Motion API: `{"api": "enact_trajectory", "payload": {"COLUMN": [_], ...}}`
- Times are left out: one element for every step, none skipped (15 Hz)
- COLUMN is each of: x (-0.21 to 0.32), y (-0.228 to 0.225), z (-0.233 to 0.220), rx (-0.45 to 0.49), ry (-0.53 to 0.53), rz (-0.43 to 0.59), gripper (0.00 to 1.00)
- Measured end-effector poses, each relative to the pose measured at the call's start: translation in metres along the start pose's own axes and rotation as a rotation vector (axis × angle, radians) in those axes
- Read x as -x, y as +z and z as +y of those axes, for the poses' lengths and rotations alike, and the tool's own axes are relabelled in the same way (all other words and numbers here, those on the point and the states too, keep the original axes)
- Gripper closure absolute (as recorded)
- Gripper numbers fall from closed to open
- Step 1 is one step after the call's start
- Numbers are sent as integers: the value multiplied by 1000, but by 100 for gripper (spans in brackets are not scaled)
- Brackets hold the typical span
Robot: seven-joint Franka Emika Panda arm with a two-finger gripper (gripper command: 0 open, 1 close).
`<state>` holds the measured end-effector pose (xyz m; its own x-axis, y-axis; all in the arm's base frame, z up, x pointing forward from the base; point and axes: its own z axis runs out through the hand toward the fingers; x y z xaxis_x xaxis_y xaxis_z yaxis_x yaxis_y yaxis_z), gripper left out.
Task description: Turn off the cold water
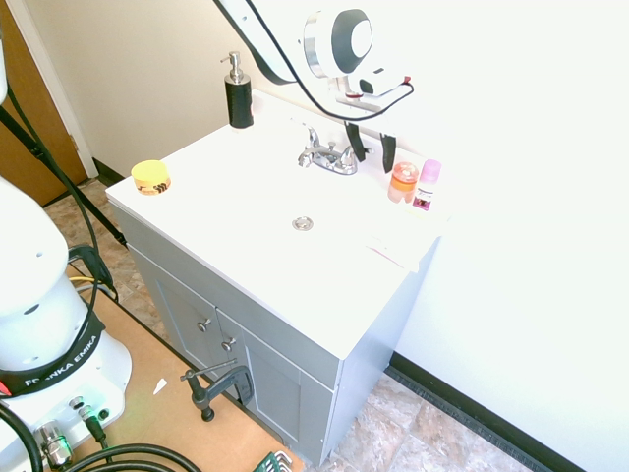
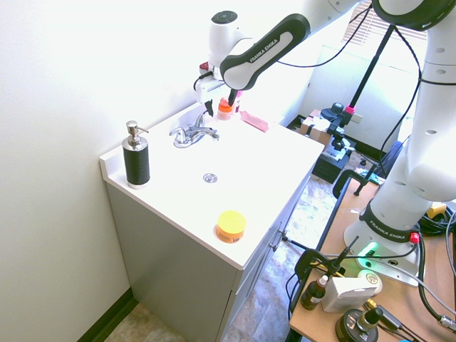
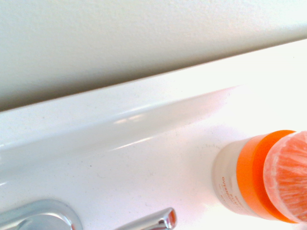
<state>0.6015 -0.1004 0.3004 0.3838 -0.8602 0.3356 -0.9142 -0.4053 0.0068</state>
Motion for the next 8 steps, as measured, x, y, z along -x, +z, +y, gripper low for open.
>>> {"api": "enact_trajectory", "payload": {"x": [0, 2, 8, 15, 25, 34, 43, 55], "y": [-4, -14, -26, -41, -55, -69, -81, -92], "z": [1, 2, 7, 15, 27, 40, 53, 68], "rx": [-8, -27, -50, -73, -94, -118, -135, -142], "ry": [2, 0, -9, -21, -33, -45, -59, -74], "rz": [-14, -36, -66, -102, -140, -170, -192, -214], "gripper": [0, 0, 0, 0, 0, 0, 0, 0]}}
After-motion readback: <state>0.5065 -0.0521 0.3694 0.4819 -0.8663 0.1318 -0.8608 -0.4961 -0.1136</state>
